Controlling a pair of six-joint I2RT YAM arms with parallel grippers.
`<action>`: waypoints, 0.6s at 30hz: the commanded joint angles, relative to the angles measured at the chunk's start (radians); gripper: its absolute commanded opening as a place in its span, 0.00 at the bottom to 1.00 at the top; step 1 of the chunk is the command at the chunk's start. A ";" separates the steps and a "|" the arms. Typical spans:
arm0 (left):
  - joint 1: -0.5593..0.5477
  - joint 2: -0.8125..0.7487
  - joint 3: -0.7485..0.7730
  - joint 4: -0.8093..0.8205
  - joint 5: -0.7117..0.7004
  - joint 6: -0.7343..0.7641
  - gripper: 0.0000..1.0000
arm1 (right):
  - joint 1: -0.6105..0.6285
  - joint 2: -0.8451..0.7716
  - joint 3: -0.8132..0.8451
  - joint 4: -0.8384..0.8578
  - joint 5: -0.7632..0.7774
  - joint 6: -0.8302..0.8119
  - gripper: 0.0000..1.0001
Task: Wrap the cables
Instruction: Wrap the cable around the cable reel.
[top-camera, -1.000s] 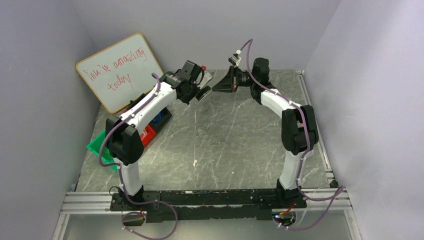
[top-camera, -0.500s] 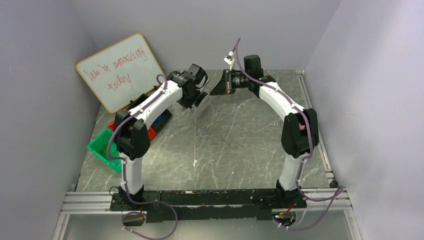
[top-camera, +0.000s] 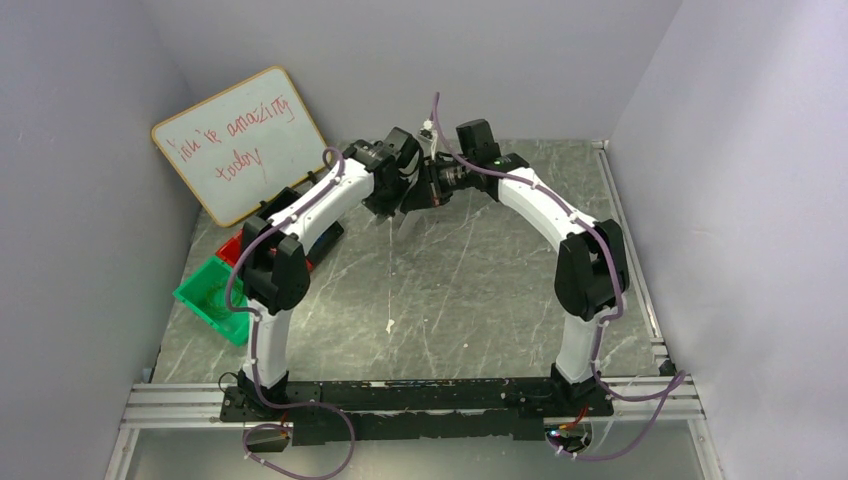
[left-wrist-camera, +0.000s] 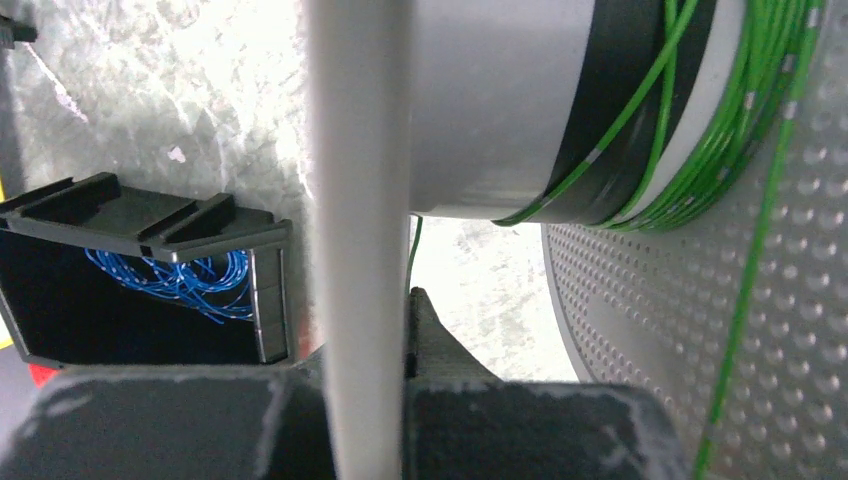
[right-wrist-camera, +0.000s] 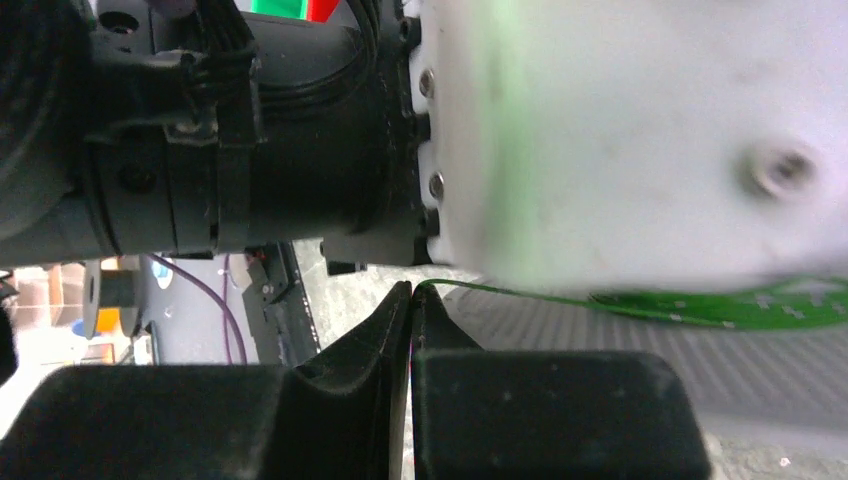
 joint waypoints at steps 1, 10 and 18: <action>-0.014 0.011 0.066 0.108 0.025 -0.074 0.02 | 0.055 -0.048 0.057 -0.049 -0.025 -0.087 0.05; -0.012 0.027 0.102 0.091 0.095 -0.129 0.02 | 0.084 -0.060 0.050 -0.088 0.117 -0.177 0.03; -0.009 -0.005 0.077 0.119 0.195 -0.303 0.02 | 0.085 -0.097 0.020 -0.086 0.337 -0.172 0.01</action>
